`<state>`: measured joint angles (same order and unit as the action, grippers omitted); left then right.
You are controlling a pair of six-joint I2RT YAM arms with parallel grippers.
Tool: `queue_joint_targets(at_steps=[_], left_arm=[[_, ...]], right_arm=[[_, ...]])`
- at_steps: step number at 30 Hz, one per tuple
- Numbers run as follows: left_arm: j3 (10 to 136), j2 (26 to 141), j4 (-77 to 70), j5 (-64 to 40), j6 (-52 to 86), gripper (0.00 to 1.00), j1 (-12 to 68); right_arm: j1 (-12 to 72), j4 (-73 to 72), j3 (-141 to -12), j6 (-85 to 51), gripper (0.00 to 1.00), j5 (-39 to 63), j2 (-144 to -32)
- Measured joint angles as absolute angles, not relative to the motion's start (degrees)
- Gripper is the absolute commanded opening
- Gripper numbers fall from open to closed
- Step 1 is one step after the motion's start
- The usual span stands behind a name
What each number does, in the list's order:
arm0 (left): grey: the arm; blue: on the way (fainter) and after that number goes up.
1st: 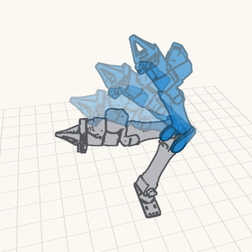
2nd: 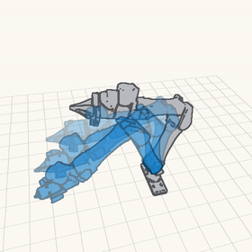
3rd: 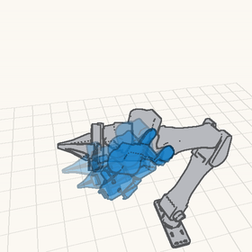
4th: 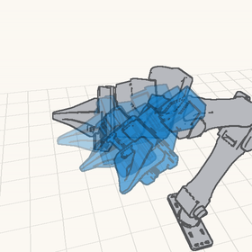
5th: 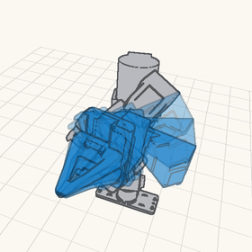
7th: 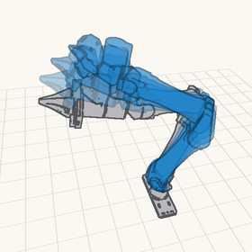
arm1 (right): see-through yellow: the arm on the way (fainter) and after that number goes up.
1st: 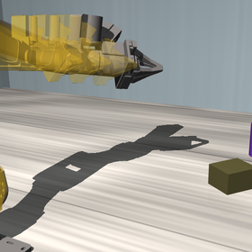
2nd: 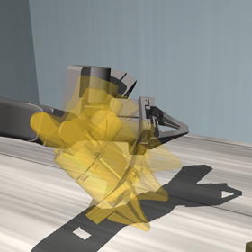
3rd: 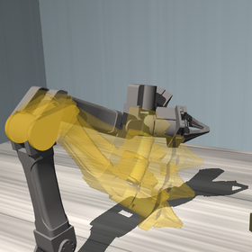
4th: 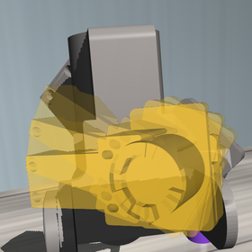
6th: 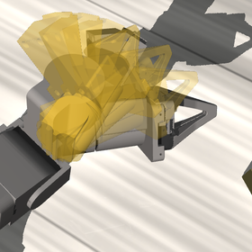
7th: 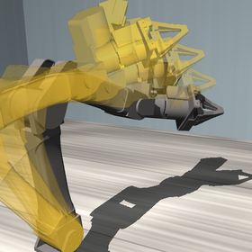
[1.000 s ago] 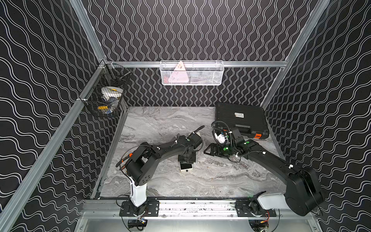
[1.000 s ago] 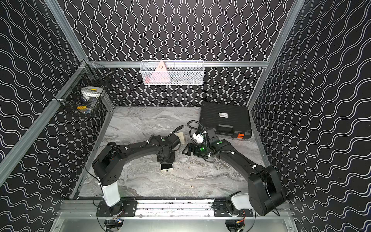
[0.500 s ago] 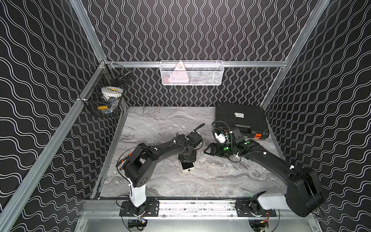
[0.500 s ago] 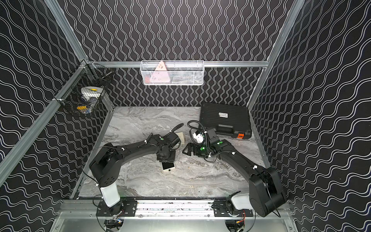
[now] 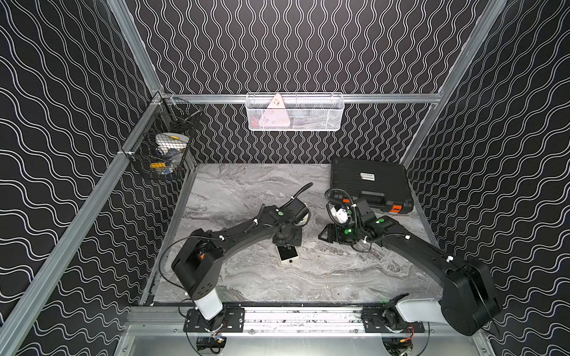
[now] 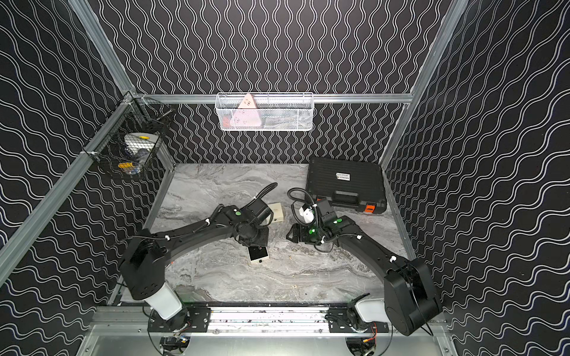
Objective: Place the earrings into the drawer-style jewelry box
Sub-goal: Insert the earring into the inner lining, then pick up the earring from the center of the board.
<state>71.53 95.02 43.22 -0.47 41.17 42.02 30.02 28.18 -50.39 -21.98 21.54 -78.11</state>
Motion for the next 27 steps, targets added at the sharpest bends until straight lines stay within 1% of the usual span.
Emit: queue_joint_targets(at_steps=[1,4,7,8,12,16,27], left_arm=[[70.7,93.8,43.0,-0.8,40.6,0.7,42.0],[67.4,90.6,42.5,-1.6,40.6,0.83,42.0],[63.8,87.6,41.5,-2.4,40.6,0.95,42.0],[62.7,86.6,41.1,-2.7,40.6,0.98,41.9],[59.1,83.1,40.0,-3.2,40.6,0.98,41.3],[58.1,82.3,39.5,-3.3,40.2,0.99,40.3],[57.7,83.1,38.5,-4.4,38.9,0.99,39.2]], right_arm=[[31.9,29.3,-50.6,-21.6,0.67,19.8,-78.6],[37.3,31.7,-51.5,-21.4,0.58,14.5,-80.8],[40.3,32.9,-51.5,-21.4,0.52,10.9,-82.5],[40.8,33.0,-51.4,-21.4,0.5,10.0,-83.0],[41.1,32.5,-50.9,-22.0,0.36,9.4,-85.5],[41.3,30.5,-50.9,-23.1,0.23,10.3,-88.5],[40.8,29.0,-51.9,-23.5,0.18,10.1,-92.7]])
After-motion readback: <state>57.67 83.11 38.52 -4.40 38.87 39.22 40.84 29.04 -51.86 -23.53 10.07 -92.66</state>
